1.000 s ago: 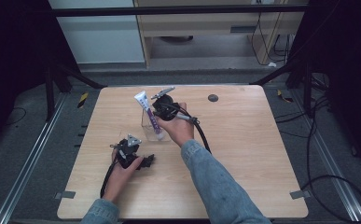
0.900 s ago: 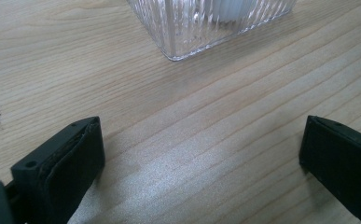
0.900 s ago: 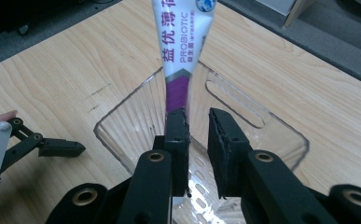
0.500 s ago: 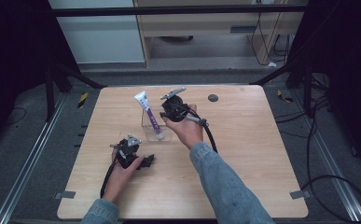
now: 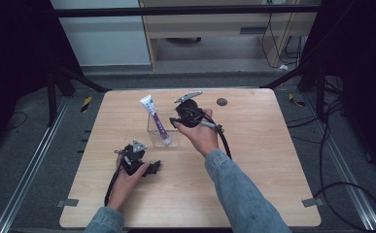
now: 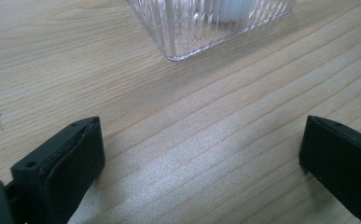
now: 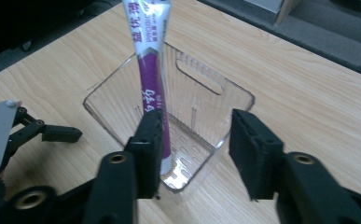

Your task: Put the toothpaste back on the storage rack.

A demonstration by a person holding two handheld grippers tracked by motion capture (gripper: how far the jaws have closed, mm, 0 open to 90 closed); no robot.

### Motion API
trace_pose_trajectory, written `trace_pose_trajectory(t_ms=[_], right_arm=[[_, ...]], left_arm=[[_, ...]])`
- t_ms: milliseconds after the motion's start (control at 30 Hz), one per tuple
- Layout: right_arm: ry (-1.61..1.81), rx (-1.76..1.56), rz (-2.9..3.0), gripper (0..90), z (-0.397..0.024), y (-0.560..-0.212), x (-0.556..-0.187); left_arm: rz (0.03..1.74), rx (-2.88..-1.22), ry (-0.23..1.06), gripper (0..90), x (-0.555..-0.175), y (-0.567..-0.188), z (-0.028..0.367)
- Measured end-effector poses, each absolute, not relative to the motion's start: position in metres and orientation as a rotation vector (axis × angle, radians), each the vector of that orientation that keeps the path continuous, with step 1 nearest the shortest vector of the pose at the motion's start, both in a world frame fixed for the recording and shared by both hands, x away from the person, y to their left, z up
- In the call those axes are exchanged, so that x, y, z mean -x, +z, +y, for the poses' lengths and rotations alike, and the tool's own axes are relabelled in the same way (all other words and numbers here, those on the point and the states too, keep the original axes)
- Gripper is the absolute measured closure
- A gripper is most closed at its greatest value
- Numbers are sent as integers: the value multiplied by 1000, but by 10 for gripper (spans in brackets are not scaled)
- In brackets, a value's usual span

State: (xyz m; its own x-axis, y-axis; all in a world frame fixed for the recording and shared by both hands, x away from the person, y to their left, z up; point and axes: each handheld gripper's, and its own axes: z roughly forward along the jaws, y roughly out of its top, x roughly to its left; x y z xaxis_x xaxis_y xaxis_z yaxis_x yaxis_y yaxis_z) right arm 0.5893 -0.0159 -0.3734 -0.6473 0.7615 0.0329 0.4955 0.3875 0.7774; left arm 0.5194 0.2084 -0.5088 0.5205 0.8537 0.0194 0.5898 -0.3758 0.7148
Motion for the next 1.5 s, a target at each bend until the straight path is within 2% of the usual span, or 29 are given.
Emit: trace_pose_trajectory(t_ms=[33, 67, 100, 167, 300, 433, 933, 1100, 1500], right_arm=[[1131, -1096, 2322, 520, -16, -373, -589], [1132, -1105, 2317, 462, -20, -373, -589], [1132, -1105, 2317, 462, -20, -373, -589], [1125, -1116, 2307, 378, -25, -373, -588], [1116, -1121, 2303, 358, -31, -372, -587], [1137, -1132, 2292, 284, -40, -372, -588], [1234, -1103, 2322, 146, -70, -373, -573], [1210, -1095, 2329, 134, -79, -379, -571], [1002, -1021, 2363, 174, -101, -407, -563]], left_arm=[[1170, -2103, 516, 0, -519, -509, 208], [1169, -2104, 516, 0, -519, -509, 208], [1169, -2104, 516, 0, -519, -509, 208], [1169, -2105, 516, 0, -519, -509, 209], [1169, -2104, 516, 0, -519, -509, 208], [1169, -2104, 517, 0, -519, -509, 208], [1172, -2102, 517, 0, -519, -509, 208], [1170, -2106, 516, 0, -519, -509, 208], [1169, -2109, 516, 0, -519, -509, 209]])
